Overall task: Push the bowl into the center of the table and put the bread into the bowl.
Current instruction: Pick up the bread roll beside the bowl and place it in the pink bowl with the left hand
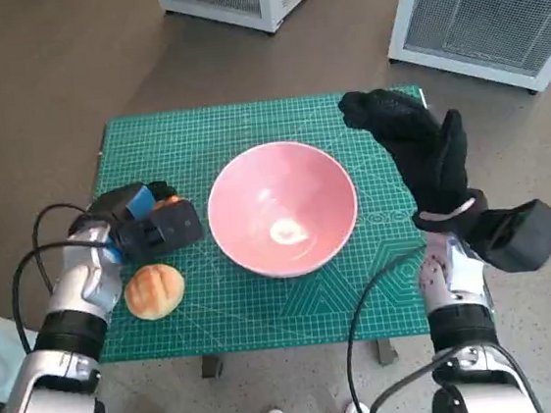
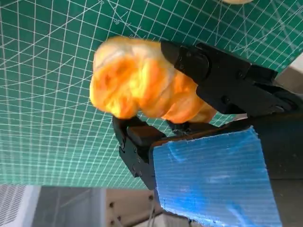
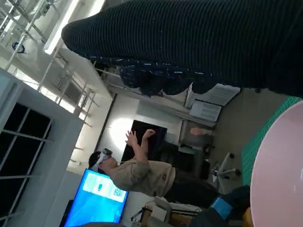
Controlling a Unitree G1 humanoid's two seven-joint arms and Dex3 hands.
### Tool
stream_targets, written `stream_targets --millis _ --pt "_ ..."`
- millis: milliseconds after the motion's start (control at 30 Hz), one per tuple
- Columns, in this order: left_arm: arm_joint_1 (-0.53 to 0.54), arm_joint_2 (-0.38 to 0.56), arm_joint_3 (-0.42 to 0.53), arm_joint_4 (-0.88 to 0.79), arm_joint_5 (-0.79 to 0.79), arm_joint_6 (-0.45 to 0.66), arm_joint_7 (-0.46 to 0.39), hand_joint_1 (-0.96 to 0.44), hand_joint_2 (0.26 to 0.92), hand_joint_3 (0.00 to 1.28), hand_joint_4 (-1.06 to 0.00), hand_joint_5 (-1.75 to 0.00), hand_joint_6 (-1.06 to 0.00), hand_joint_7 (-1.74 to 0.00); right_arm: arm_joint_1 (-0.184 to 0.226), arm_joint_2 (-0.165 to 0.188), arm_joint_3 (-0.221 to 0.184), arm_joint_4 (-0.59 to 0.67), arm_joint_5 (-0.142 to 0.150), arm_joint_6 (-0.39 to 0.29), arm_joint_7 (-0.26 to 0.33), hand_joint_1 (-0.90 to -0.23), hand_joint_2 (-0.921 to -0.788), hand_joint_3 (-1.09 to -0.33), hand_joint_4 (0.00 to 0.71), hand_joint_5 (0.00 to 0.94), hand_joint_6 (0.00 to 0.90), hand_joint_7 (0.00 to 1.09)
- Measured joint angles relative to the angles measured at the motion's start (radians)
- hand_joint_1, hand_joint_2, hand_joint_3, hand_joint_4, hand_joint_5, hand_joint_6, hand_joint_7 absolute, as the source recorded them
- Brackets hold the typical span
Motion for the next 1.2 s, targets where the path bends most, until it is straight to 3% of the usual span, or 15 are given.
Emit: stream_targets --millis 400,833,1200 --pt "0.027 0.049 0.032 -0.152 -0.01 0.014 -0.016 0.0 0.913 0.05 -0.69 -1.2 -0.69 -1.06 0.004 -0.001 0.006 -0.001 0.001 0.01 0.0 -0.707 -0.921 -0.776 0.204 0.003 -0.001 0.61" --pt "0.141 0.095 0.174 -0.61 -0.02 0.091 -0.039 0.0 0.918 0.04 -0.73 -1.1 -0.66 -1.15 0.005 -0.001 0.01 -0.006 0.003 0.021 0.005 -0.707 -0.921 -0.776 0.205 0.003 -0.001 0.6" --pt "0.219 0.056 0.244 -0.943 -0.019 0.074 -0.007 0.0 0.915 0.02 -0.78 -1.04 -0.66 -1.16 0.008 -0.002 0.009 -0.008 0.02 0.029 0.014 -0.714 -0.921 -0.775 0.204 0.002 -0.001 0.59"
